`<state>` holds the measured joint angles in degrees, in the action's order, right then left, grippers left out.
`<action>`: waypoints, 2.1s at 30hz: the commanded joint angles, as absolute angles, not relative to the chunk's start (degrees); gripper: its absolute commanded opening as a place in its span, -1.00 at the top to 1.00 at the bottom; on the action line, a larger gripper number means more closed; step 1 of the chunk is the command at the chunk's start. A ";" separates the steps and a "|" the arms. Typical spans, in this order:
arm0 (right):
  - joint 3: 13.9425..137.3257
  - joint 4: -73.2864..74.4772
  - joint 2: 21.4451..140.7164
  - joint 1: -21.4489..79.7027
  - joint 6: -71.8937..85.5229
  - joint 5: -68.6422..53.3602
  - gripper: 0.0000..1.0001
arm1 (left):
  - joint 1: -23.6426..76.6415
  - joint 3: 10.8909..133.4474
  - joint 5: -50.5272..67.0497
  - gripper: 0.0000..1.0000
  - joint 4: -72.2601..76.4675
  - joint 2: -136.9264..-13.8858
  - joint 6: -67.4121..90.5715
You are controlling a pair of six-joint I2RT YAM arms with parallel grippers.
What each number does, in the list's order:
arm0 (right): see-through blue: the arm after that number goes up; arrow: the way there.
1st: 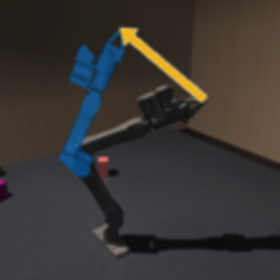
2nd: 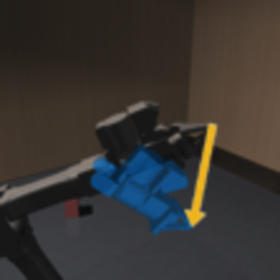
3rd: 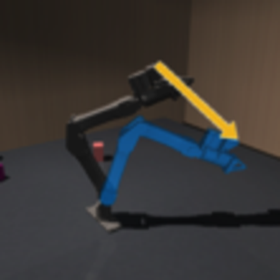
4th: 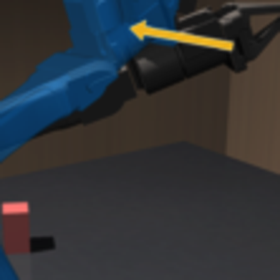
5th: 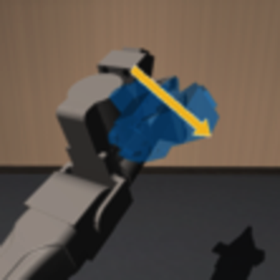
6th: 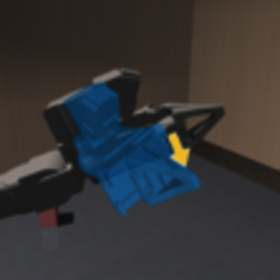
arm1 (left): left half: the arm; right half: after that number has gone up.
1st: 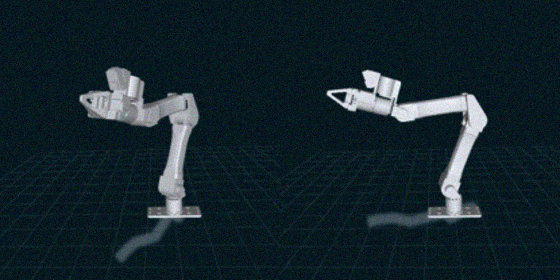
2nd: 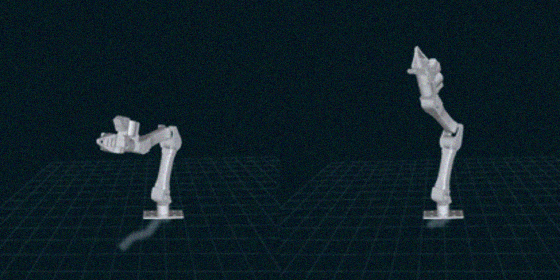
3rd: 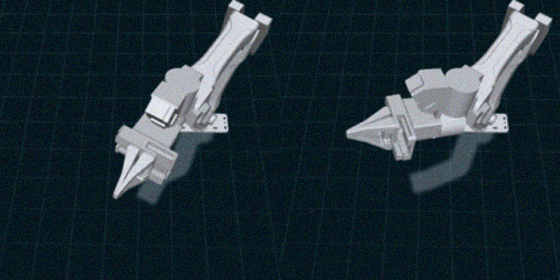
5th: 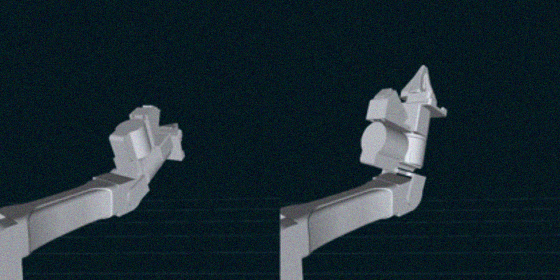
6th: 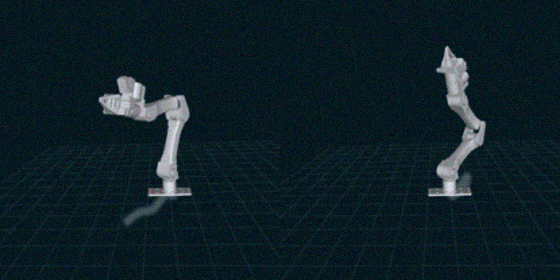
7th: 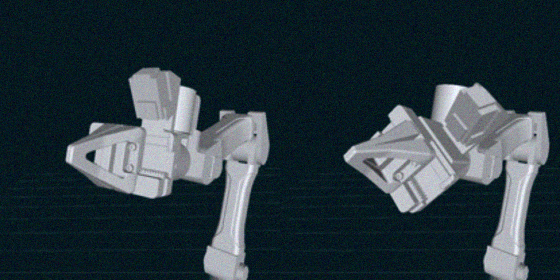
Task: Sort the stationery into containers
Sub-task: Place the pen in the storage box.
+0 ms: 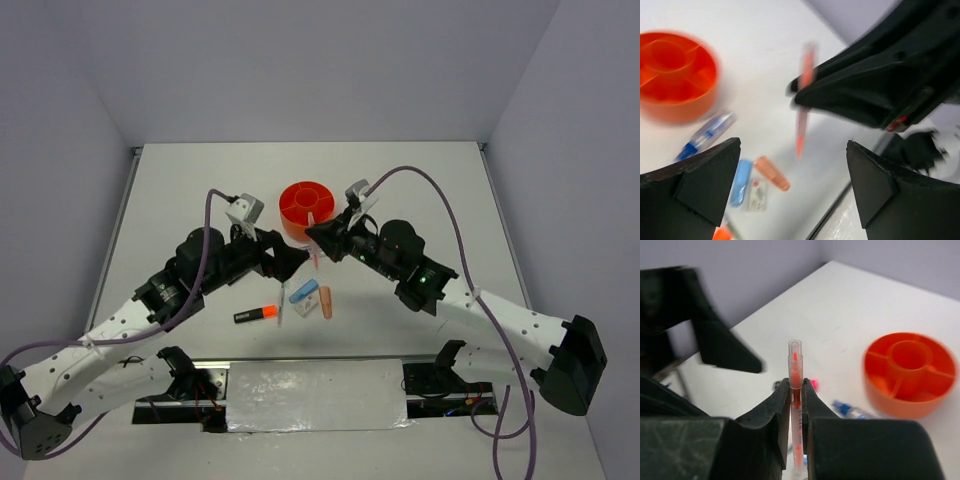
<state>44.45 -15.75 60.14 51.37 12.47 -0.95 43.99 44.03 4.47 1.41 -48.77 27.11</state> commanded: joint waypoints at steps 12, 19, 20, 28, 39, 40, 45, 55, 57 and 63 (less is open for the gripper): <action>65.27 -37.97 90.14 34.19 8.09 -9.22 1.00 | 43.51 50.98 -18.55 -0.99 -38.59 -42.38 38.07; 73.47 -37.44 100.98 33.14 7.21 -10.11 1.00 | 43.59 49.22 -18.72 -0.99 -37.53 -36.57 36.65; 73.74 -37.70 101.68 33.05 7.21 -9.93 1.00 | 43.68 49.22 -18.81 -0.99 -37.53 -36.30 36.65; 72.78 -40.34 106.52 31.73 7.38 -10.81 0.99 | 43.59 47.73 -15.56 -0.99 -36.12 -37.09 36.47; 67.68 -45.18 106.35 30.23 10.81 -12.65 0.89 | 43.68 46.67 -13.54 -0.99 -34.54 -37.27 36.47; 67.41 -45.44 106.35 30.23 10.72 -13.70 0.81 | 43.59 46.58 -13.54 -0.99 -34.45 -37.18 36.56; 63.82 -47.28 106.87 30.23 11.16 -13.36 0.50 | 43.68 45.88 -13.97 -0.99 -34.19 -36.48 37.00; 55.11 -53.17 104.86 30.23 13.53 -13.36 0.45 | 43.68 43.69 -12.13 -0.99 -31.30 -36.74 38.23; 54.32 -53.35 103.98 30.23 13.80 -13.88 0.34 | 43.68 41.15 -11.43 -0.99 -29.54 -36.91 39.02; 48.44 -53.79 93.89 30.23 16.25 -13.36 0.01 | 43.77 37.97 -10.81 -0.99 -21.64 -44.02 39.99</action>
<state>49.69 -48.45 101.51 30.48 14.59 -13.45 43.59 38.17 -12.16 -28.95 -40.60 39.29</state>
